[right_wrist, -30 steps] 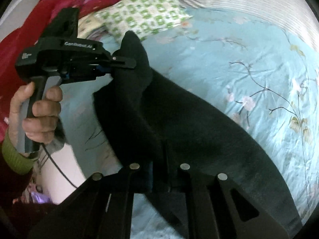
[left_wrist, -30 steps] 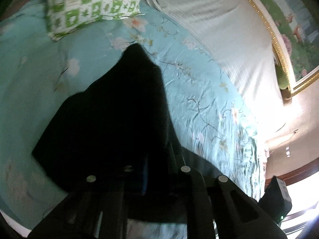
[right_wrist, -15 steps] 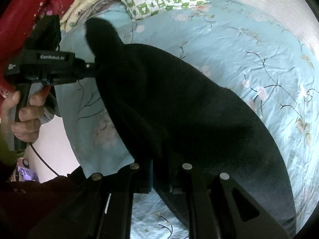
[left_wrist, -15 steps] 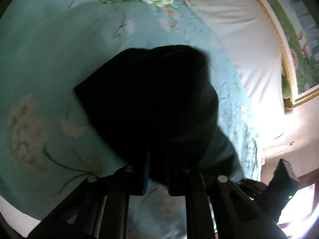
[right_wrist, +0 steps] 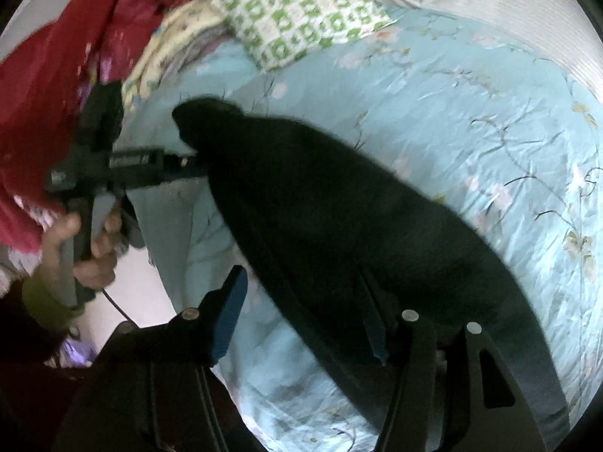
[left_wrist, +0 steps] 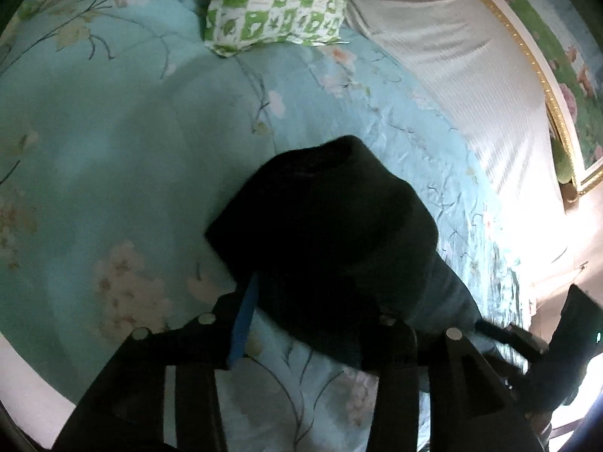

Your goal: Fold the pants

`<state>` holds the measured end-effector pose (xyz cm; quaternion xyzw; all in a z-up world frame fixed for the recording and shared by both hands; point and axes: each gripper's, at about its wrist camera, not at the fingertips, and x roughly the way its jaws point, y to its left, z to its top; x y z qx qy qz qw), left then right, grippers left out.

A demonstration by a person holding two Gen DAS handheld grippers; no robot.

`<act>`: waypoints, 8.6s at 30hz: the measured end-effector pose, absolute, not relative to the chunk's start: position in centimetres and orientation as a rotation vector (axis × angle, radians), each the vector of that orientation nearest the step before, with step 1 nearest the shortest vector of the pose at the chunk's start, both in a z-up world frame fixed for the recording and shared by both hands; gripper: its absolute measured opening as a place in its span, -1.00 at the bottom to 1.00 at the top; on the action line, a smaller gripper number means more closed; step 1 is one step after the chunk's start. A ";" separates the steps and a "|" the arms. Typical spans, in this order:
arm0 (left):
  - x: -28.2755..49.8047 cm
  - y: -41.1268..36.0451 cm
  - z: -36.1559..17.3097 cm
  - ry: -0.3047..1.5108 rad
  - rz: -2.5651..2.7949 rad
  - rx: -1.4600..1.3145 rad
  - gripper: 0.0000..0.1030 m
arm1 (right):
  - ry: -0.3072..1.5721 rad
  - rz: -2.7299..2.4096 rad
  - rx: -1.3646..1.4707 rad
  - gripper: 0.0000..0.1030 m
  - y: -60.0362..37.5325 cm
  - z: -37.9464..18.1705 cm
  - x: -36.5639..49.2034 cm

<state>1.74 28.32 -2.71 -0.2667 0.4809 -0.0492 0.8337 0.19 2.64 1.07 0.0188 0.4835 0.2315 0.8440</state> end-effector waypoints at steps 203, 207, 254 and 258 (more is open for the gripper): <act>2.5 21.2 4.0 0.883 -0.461 -0.374 0.10 | 0.770 -0.040 0.390 0.28 -13.0 1.7 -10.0; 3.9 11.6 3.6 0.961 -0.693 -0.284 0.13 | 0.748 -0.184 0.486 0.28 -16.2 1.4 -17.1; -0.5 -35.2 -4.1 1.257 -1.444 0.654 0.31 | 0.575 -0.354 0.870 0.25 -24.5 -4.4 -29.0; 0.6 -37.4 -5.0 1.252 -1.432 0.642 0.15 | 0.547 -0.342 0.853 0.25 -25.1 -4.6 -28.5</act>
